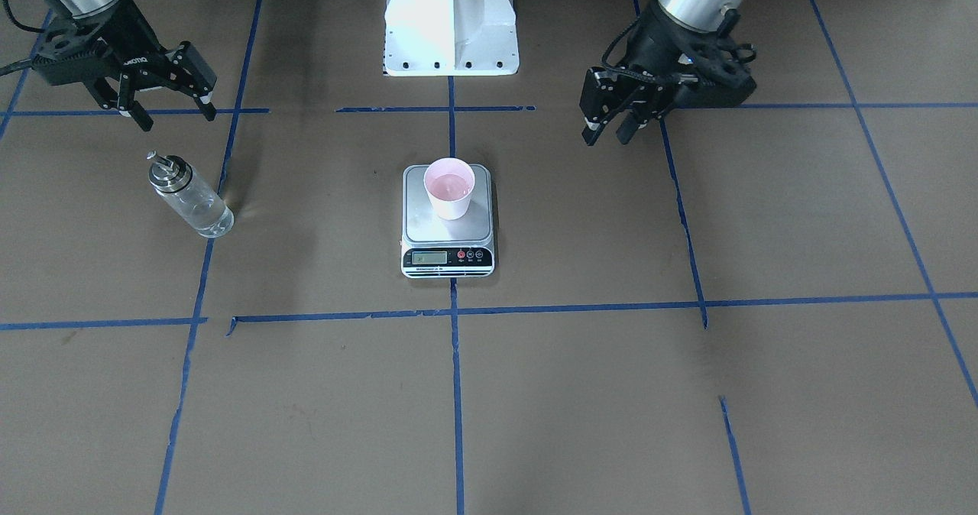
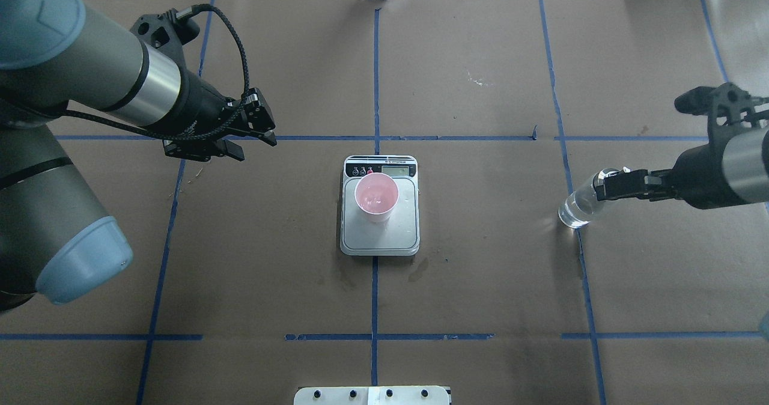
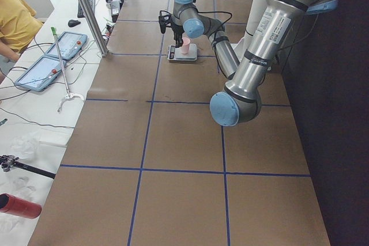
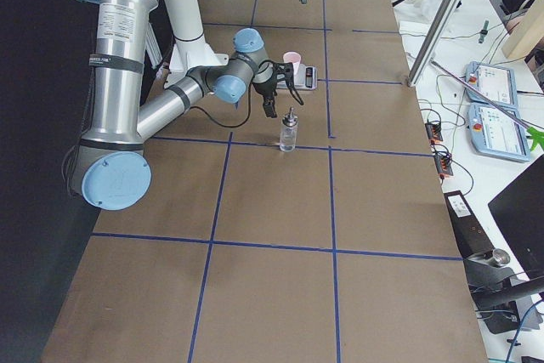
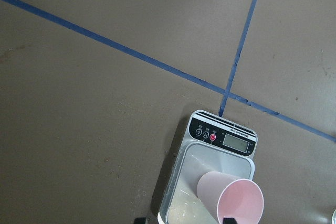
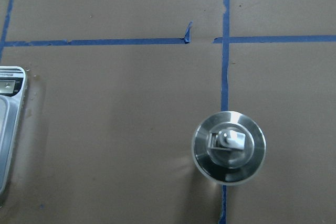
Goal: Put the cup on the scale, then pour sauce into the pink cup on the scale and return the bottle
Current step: 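Withdraw the left gripper from the cup while the right gripper reaches toward the glass bottle, then close the right gripper around the glass sauce bottle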
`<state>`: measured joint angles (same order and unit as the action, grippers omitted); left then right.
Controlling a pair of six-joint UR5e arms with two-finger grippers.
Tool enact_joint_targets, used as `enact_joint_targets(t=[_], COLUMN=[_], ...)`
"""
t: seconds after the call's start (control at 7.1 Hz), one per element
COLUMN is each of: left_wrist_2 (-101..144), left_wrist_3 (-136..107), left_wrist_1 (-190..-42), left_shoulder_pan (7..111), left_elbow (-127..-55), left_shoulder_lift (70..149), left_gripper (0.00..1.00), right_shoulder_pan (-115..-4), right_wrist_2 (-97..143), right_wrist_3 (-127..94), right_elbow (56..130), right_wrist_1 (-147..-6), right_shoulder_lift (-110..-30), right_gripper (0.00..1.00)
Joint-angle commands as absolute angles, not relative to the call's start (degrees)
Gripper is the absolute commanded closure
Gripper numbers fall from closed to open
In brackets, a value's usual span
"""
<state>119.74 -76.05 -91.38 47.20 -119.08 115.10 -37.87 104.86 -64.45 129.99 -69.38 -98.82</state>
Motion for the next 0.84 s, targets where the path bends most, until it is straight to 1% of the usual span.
enact_joint_targets(t=[0.0, 0.28, 0.42, 0.56, 0.7], left_wrist_2=[119.71, 119.62, 119.62, 119.62, 119.36], left_wrist_3=[-64.82, -58.2, -57.92, -57.83, -57.83], left_wrist_1=[-91.49, -91.49, -91.49, -91.49, -91.49], left_shoulder_pan=[51.22, 52.12, 52.12, 52.12, 52.12], left_elbow=[-119.53, -119.44, -119.27, -119.18, -119.09], left_shoulder_lift=[110.14, 107.76, 107.75, 107.67, 107.67], left_gripper=[0.39, 0.36, 0.21, 0.18, 0.0], right_shoulder_pan=[-31.14, -24.73, -20.96, -16.92, -14.53], right_wrist_2=[92.53, 80.91, 72.94, 65.21, 58.86], right_wrist_3=[-69.93, -74.14, -77.14, -77.6, -77.96], right_elbow=[129.9, 127.72, 125.44, 123.42, 121.05], right_wrist_1=[-69.17, -68.56, -64.12, -61.72, -58.31], right_shoulder_lift=[-100.81, -100.9, -101.33, -102.03, -102.13], right_gripper=[0.04, 0.0, 0.0, 0.0, 0.0])
